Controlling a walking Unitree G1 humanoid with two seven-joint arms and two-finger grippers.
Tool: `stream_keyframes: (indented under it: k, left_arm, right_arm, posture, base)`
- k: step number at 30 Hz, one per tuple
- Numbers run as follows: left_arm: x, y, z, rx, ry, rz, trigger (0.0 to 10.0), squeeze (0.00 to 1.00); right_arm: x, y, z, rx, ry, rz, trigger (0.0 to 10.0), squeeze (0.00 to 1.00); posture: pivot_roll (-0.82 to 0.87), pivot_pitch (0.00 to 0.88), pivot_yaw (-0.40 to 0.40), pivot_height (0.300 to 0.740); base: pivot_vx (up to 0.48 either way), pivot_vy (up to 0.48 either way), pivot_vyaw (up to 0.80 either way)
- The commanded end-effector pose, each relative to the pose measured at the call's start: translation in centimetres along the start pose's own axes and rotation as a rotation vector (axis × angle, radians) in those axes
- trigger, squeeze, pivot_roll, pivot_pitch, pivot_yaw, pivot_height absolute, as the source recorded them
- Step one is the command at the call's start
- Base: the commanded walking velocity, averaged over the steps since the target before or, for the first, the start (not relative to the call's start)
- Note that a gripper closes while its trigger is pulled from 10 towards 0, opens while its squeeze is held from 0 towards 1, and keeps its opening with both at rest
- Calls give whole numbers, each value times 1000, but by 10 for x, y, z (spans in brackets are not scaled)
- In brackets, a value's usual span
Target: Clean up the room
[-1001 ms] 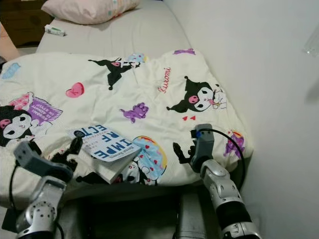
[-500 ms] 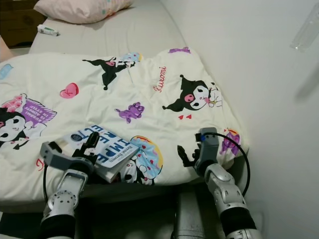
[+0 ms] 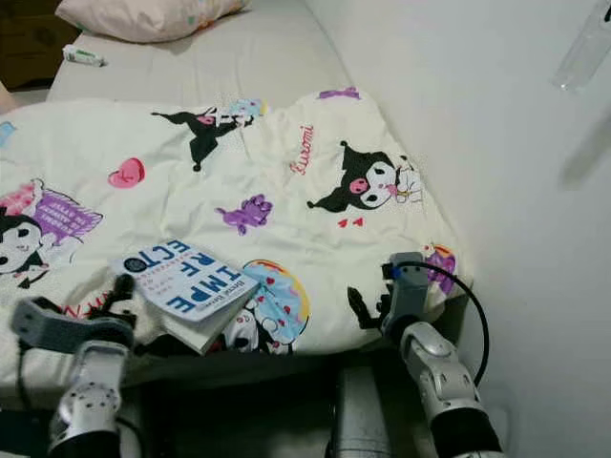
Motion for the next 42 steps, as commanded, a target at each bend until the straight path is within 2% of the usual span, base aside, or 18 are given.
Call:
stream_keyframes:
  k: [1,6,17,31,34,37,38,42]
  left_arm:
    - [-21,16,-19,69,8,-61,10000,0]
    - [-25,14,-21,70,21,-71,10000,0]
    - [-46,-1,-2,24,35,-148,10000,0]
    - [-60,-11,3,20,16,-195,10000,0]
    - [-64,-11,18,-46,67,-212,10000,0]
    - [-64,-11,25,-75,87,-215,10000,0]
    - [-63,-9,38,-139,133,-218,10000,0]
    - [-63,-7,43,-168,153,-219,10000,0]
  right_arm:
    - [-5,3,4,-9,3,-22,10000,0]
    - [-5,5,4,-13,2,-23,10000,0]
    - [-9,12,6,-24,1,-34,10000,0]
    - [-14,23,10,-45,-5,-47,10000,0]
    - [-16,25,12,-55,-7,-54,10000,0]
    - [-16,25,13,-56,-8,-55,10000,0]
    - [-16,25,13,-58,-8,-55,10000,0]
    - [-16,25,13,-59,-9,-56,10000,0]
  posture:
    - [-119,215,-100,526]
    - [-126,217,-103,526]
    - [-142,236,-112,526]
    - [-170,283,-106,526]
    - [-168,279,-105,526]
    - [-168,280,-105,526]
    - [-167,277,-102,526]
    - [-166,275,-102,526]
  base:
    - [0,0,0]
    - [0,0,0]
    - [0,0,0]
    - [0,0,0]
    - [0,0,0]
    - [0,0,0]
    - [0,0,0]
    - [0,0,0]
Point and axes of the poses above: a point about 5 cm out from each wrist's last joint towards the gripper, its own y axis pointing back from the gripper into the wrist, its own x axis along the axis of the wrist's last joint, z = x × y, the point moved 4 cm from there along -y, pointing out of the wrist towards the gripper, and after that the axes turned 2 degrees about -y, right-handed, at the moved point
